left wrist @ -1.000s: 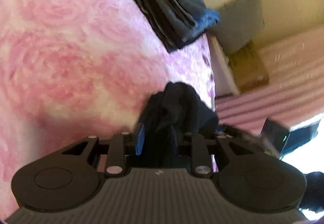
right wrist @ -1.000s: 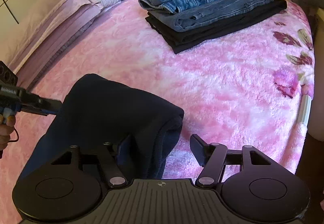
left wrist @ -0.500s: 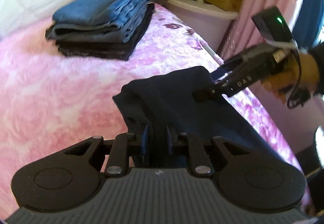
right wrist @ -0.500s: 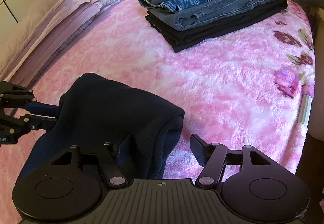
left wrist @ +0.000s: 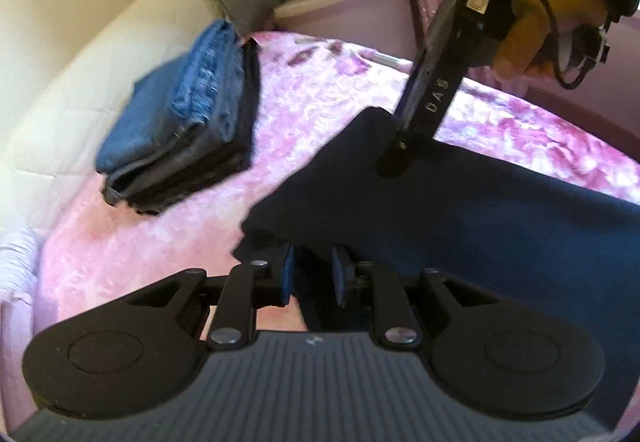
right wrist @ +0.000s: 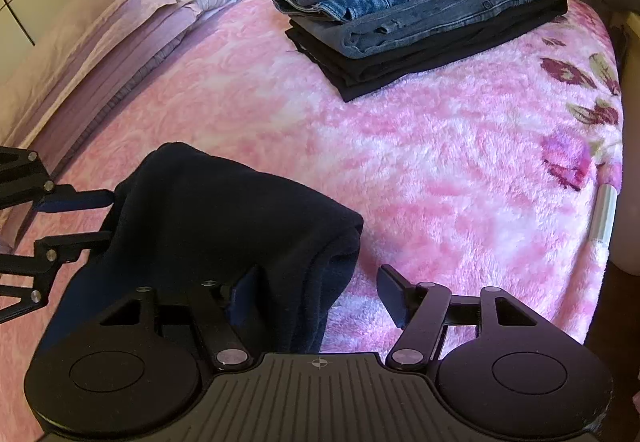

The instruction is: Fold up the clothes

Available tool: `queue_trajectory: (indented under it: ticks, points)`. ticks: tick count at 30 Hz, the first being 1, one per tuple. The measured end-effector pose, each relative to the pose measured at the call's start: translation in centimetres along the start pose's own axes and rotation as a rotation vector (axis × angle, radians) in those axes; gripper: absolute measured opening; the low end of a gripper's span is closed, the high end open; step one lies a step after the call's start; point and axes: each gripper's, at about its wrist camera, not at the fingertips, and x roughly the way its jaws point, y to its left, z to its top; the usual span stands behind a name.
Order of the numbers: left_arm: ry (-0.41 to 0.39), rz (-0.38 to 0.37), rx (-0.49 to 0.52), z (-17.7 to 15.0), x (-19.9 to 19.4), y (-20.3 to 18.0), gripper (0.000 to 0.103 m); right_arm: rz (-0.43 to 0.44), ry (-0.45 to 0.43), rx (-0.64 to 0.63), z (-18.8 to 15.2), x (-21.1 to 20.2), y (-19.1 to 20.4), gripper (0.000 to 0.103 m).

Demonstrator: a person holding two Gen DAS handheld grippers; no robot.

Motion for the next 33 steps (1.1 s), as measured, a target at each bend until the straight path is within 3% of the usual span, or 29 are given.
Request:
queue_trajectory:
  ticks: [4,8,9,15,17,20,21,22,23,24,27,33]
  points:
    - [0.048,-0.096,-0.144,-0.4,1.3,1.6,0.011,0.001,0.001,0.003,0.1,0.1,-0.1,0.065]
    - [0.082,-0.249,-0.601,-2.9,3.1,6.4,0.017,0.003,0.002,0.005,0.1,0.1,-0.1,0.065]
    - [0.085,-0.27,-0.653,-3.5,3.3,6.9,0.021,0.003,0.002,0.005,0.1,0.1,-0.1,0.065]
    - [0.125,-0.376,-0.895,-5.2,4.8,9.1,0.02,0.004,0.0,0.013,0.0,0.1,-0.1,0.066]
    - [0.137,-0.399,-0.929,-5.0,5.1,9.5,0.019,0.002,0.0,0.015,-0.1,0.1,-0.1,0.066]
    - [0.079,-0.422,-0.926,-4.6,4.2,10.2,0.003,-0.002,0.003,0.016,-0.1,0.2,-0.2,0.066]
    - [0.038,-0.418,-0.912,-4.4,3.5,10.5,0.003,-0.003,0.005,0.016,0.0,0.2,-0.2,0.066]
    - [0.017,-0.362,-0.9,-4.4,2.7,10.8,0.003,-0.005,0.007,0.015,0.0,0.3,-0.3,0.066]
    - [0.017,-0.308,-0.913,-5.0,2.3,11.1,0.004,-0.004,0.009,0.016,0.0,0.3,-0.4,0.066]
    - [0.026,-0.301,-0.966,-6.1,2.4,11.3,0.004,0.003,0.009,0.018,0.1,0.3,-0.5,0.066]
    - [0.036,-0.319,-1.026,-7.4,2.4,10.8,0.004,0.013,0.012,0.01,0.2,0.5,-0.3,0.066]
    - [0.015,-0.361,-0.999,-5.2,3.1,11.8,0.008,0.001,0.012,0.022,0.0,0.4,-0.4,0.066]
